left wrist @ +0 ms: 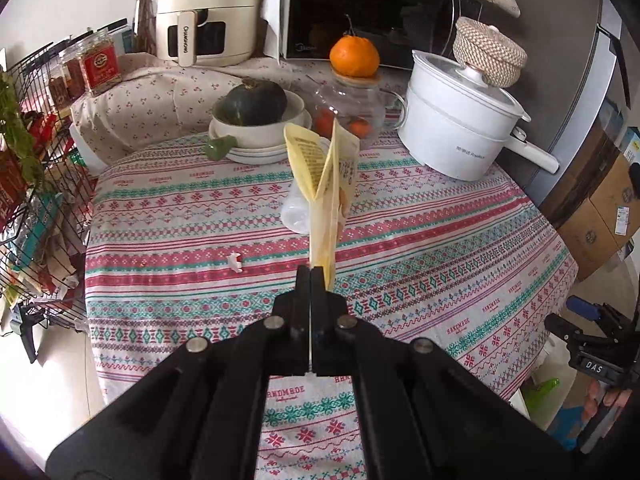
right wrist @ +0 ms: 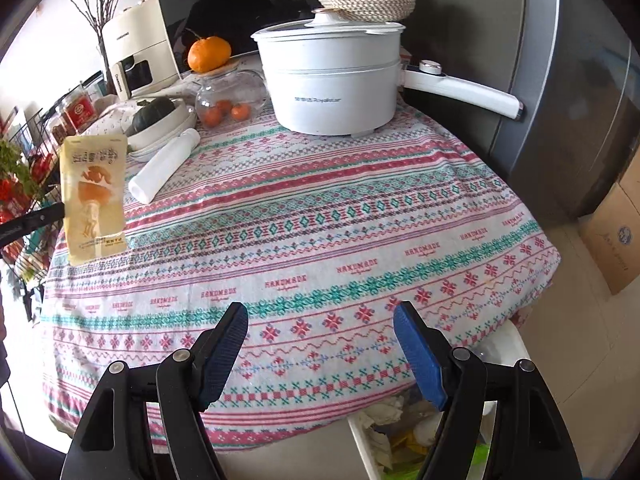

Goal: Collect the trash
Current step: 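Grasp the frosted white bottle with the right tool while the left holds the packet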

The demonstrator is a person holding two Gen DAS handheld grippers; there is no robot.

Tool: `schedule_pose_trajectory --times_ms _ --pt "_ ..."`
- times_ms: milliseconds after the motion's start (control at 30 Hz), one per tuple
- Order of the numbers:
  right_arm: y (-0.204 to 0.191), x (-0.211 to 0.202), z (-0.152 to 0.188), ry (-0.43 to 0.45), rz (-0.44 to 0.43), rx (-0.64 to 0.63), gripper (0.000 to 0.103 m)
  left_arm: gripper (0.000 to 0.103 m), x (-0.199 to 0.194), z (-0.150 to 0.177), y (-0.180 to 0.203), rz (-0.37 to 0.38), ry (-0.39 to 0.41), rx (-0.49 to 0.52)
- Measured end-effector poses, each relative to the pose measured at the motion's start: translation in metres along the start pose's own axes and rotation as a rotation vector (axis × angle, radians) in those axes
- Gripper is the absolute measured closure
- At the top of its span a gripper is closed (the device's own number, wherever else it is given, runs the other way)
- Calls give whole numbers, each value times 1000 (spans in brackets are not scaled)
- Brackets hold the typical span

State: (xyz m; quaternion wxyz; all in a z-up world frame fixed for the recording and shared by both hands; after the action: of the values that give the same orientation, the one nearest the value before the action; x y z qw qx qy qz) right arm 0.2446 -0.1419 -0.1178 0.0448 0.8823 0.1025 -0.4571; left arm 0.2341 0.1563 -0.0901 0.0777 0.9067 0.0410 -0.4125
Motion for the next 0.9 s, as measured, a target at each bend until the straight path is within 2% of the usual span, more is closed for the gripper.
schedule_pose_trajectory --times_ms 233,367,533,667,833,900 --pt "-105 50 -47 21 -128 -13 26 103 -26 -4 -49 -61 49 -83" --pt "-158 87 -68 16 -184 5 26 103 -35 -8 -68 -62 71 -131" --pt "-209 127 -90 23 -198 14 26 103 -32 -9 -83 -49 60 -175" --pt "-234 154 -101 24 -186 10 26 103 -30 -7 -91 -74 57 -177" --pt "-242 183 -113 8 -156 50 26 103 -28 -7 -95 -70 50 -191" --pt "-241 193 -113 -13 -152 67 32 103 -28 -7 -94 -72 44 -189"
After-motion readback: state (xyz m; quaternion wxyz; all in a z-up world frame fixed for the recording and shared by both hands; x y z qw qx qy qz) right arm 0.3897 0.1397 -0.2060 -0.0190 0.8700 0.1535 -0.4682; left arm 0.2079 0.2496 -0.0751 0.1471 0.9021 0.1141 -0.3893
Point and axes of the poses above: each gripper's, at about its wrist camera, not at the fingertips, and x roughly the way its jaws point, y to its right, z to its underside, the point moved 7 cm from there along x, roughly the way its jaws point
